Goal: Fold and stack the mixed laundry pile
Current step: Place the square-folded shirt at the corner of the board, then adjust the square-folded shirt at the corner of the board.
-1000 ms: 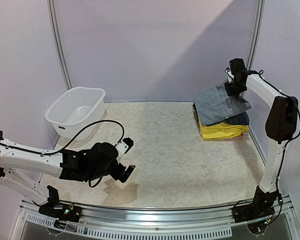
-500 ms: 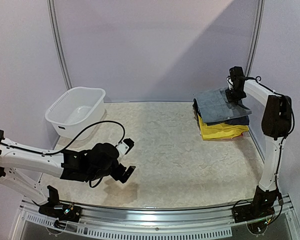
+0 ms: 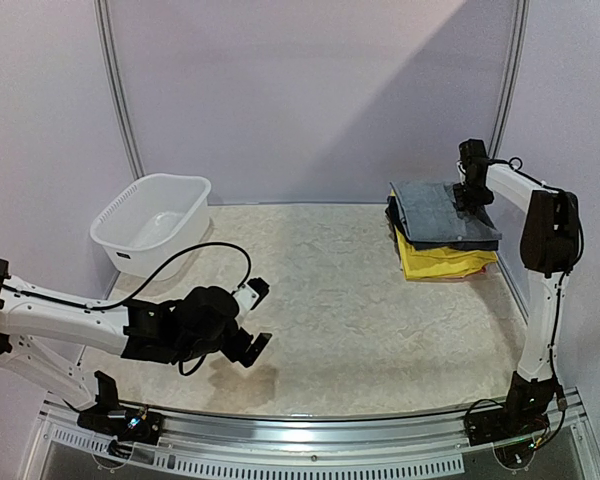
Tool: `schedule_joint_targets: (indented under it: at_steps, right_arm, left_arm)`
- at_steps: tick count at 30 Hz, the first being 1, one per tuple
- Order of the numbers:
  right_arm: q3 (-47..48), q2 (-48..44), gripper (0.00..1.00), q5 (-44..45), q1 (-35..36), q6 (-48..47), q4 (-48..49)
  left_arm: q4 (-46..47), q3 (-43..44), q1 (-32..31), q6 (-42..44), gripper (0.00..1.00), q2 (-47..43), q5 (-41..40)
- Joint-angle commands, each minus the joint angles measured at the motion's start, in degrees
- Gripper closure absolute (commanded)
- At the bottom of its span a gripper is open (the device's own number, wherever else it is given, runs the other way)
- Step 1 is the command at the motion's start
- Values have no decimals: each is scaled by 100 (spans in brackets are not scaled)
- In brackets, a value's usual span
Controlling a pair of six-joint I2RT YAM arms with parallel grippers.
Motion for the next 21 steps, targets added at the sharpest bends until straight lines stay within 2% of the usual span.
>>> schedule_joint_targets:
  at_steps: [1, 9, 13, 21]
  right_arm:
    - [296, 34, 31, 265, -32, 251, -93]
    - [292, -710, 3, -131, -28, 696, -263]
    - [128, -1167, 1, -786, -4, 995, -317]
    - [-878, -1856, 1, -1568, 438, 1391, 426]
  left_arm:
    - [30, 91, 98, -7, 0, 67, 102]
    - [13, 139, 98, -25, 0, 40, 150]
    - [-1, 136, 98, -36, 0, 23, 151]
    - [-26, 144, 98, -49, 0, -74, 185]
